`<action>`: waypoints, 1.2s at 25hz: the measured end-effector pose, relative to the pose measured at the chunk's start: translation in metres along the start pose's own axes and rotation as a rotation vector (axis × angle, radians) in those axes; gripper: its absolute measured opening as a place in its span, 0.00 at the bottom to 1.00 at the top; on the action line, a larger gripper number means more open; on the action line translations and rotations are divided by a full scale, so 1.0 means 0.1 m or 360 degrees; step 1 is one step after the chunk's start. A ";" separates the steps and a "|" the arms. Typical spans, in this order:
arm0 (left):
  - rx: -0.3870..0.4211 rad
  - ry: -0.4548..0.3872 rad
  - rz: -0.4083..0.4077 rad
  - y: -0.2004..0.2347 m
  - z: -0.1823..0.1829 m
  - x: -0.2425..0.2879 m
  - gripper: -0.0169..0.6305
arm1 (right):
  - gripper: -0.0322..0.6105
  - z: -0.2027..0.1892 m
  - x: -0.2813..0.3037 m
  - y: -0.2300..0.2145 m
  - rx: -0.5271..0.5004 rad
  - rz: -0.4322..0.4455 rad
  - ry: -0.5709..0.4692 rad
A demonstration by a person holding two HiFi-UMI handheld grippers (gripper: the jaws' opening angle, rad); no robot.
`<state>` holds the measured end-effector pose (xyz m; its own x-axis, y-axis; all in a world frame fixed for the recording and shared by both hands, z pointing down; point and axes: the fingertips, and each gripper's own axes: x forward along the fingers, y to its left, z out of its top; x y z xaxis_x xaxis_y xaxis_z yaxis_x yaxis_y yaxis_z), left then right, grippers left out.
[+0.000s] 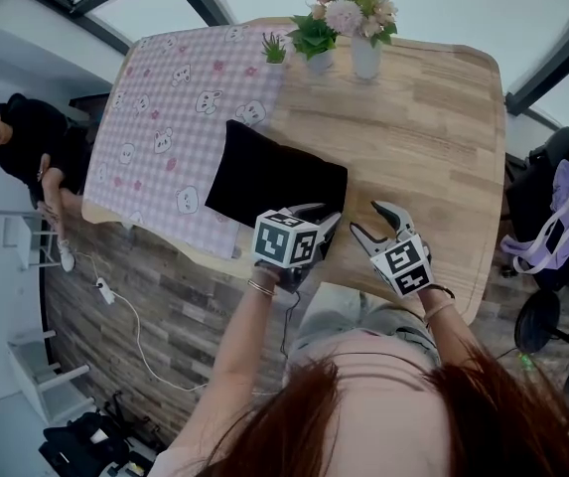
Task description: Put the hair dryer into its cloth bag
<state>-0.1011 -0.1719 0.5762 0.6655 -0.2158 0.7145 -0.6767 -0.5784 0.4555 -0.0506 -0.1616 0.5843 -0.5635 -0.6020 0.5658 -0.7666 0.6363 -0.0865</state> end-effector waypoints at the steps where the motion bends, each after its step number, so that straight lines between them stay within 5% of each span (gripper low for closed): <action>1: 0.0000 0.0003 0.0003 -0.01 -0.01 0.00 0.20 | 0.42 0.00 -0.02 0.00 0.0009 0.0004 -0.0001; 10: 0.0037 -0.0064 0.0107 -0.09 0.01 0.07 0.29 | 0.41 -0.02 -0.16 0.00 0.0067 0.0041 -0.0040; 30: 0.0094 -0.0440 0.0536 -0.52 0.21 -0.30 0.23 | 0.29 0.03 -0.59 -0.21 0.0082 0.0178 -0.0191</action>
<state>-0.0791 -0.1520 0.5200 0.4753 -0.5979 0.6455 -0.8566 -0.4820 0.1842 -0.0018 -0.1409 0.5499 -0.6763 -0.5842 0.4488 -0.7103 0.6787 -0.1868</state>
